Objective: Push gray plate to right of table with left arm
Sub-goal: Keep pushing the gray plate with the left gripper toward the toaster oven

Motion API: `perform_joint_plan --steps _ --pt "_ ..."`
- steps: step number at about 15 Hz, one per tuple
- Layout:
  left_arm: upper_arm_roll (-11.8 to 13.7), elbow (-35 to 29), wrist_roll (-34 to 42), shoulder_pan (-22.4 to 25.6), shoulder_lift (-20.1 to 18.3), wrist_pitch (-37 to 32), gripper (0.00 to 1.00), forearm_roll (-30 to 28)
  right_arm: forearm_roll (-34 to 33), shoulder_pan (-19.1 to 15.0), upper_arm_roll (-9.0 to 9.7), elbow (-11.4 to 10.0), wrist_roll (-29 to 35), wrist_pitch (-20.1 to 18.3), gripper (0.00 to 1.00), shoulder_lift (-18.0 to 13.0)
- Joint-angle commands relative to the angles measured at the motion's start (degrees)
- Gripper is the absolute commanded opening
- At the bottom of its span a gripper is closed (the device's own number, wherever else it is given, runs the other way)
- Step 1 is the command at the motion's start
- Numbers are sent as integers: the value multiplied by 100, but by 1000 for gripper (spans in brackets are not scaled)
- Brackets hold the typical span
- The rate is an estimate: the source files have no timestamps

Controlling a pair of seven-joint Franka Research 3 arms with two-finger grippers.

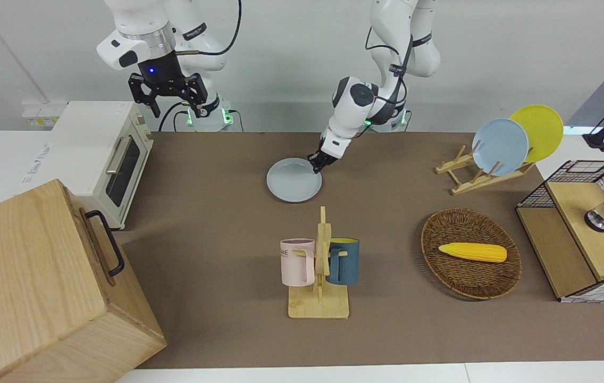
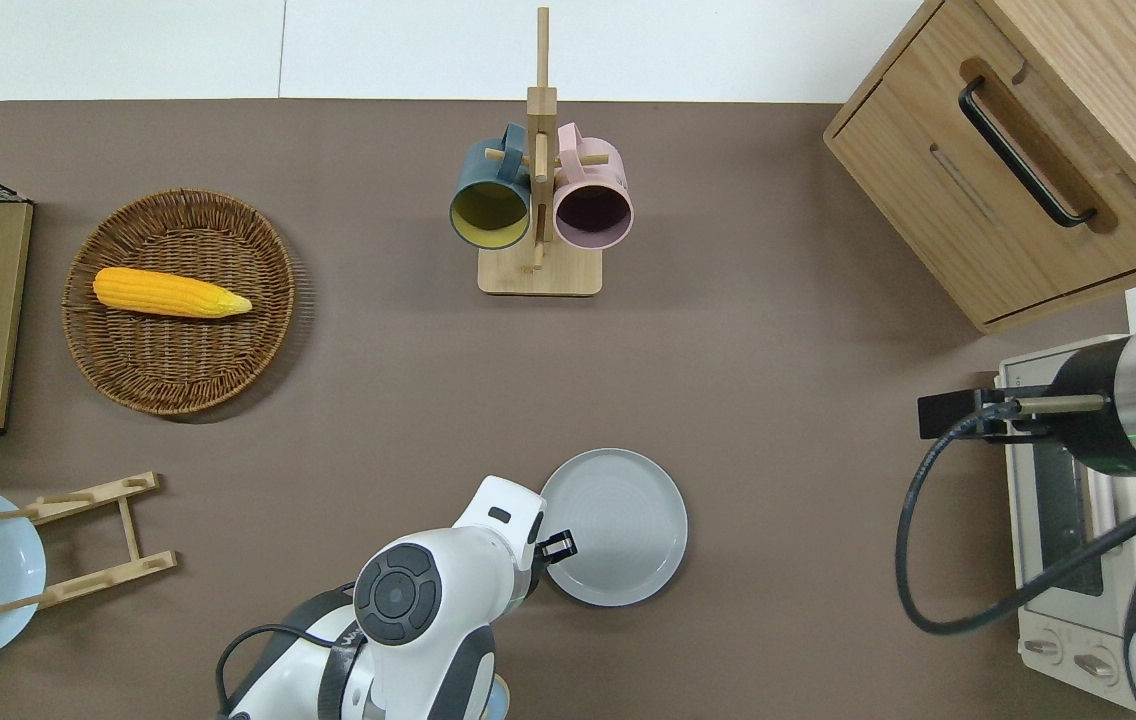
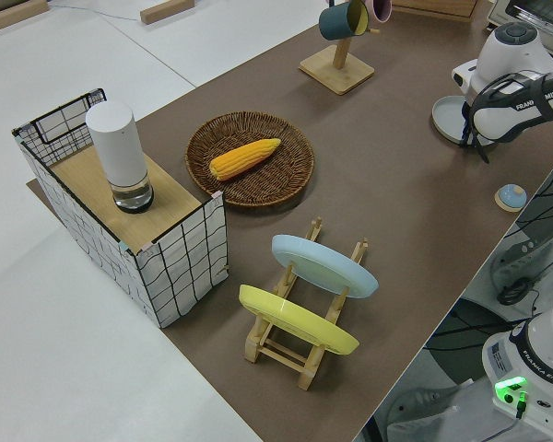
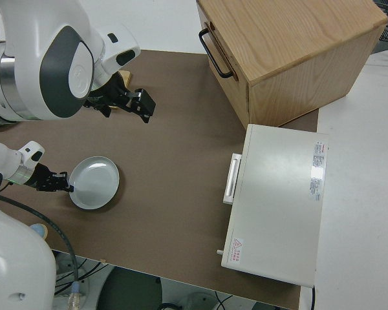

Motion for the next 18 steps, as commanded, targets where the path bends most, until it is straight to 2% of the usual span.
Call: perform_joint_plan --steps 1,7,18 --pt "0 204 362 -178 648 185 0 -122 124 -169 91 -156 61 1 996 -157" --pt "0 564 389 -336 955 185 0 -139 124 -169 91 -156 61 1 996 -157" --pt "0 863 389 -424 1166 185 0 -148 124 -169 91 -156 61 1 996 -157"
